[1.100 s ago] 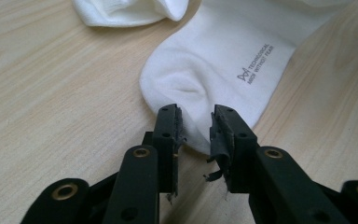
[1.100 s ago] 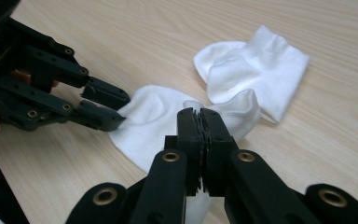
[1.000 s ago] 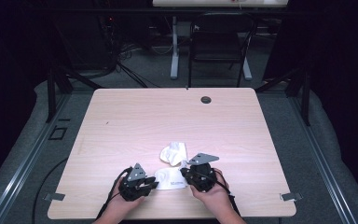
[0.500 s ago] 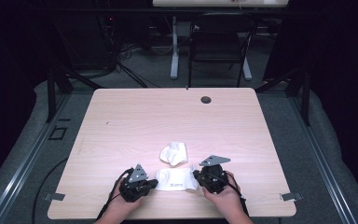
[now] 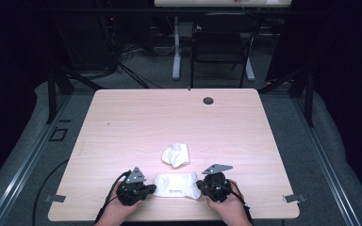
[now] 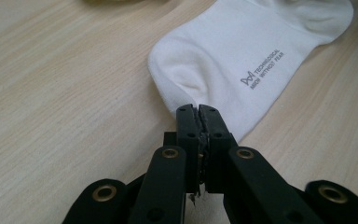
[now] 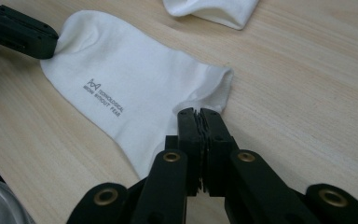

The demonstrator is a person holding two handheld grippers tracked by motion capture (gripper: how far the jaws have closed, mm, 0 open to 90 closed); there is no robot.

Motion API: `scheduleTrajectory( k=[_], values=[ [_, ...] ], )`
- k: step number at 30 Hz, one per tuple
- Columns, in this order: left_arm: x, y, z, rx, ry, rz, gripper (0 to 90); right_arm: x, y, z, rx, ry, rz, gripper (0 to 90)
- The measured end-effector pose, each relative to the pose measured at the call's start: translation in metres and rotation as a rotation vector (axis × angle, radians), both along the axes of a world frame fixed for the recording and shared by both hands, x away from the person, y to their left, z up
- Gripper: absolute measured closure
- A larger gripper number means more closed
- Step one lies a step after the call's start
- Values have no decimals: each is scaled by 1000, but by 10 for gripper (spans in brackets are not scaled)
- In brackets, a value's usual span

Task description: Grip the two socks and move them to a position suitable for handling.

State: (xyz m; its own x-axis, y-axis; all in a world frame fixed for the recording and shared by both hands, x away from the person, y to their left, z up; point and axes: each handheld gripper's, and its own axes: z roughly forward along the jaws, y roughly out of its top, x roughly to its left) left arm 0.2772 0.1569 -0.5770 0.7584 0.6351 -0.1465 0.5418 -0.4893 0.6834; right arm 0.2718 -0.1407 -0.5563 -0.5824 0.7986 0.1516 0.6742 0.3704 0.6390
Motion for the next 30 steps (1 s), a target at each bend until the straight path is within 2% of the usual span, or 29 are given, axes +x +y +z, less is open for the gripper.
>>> scheduleTrajectory(
  k=[2, 5, 13, 17, 21, 24, 30],
  values=[
    [0, 2, 0, 2, 6, 3, 883, 0, 1, -3, -13, -13, 1, 883],
    [0, 5, 1, 3, 9, 14, 883, 1, 0, -6, -12, 4, 1, 883],
    [0, 9, 2, -3, 15, 25, 883, 0, -9, -2, -8, 15, -23, 900],
    [0, 9, 3, -9, 20, 21, 882, 2, -16, -1, 34, 23, -45, 874],
    [1, 10, 3, -14, 28, 19, 872, 1, -15, 1, 51, -6, -51, 853],
    [1, 12, 5, -40, 30, 30, 822, 2, -14, 2, 48, -21, -51, 811],
    [3, 18, 10, -103, -2, 55, 669, 4, -12, 2, 73, -48, -40, 698]
  ],
)
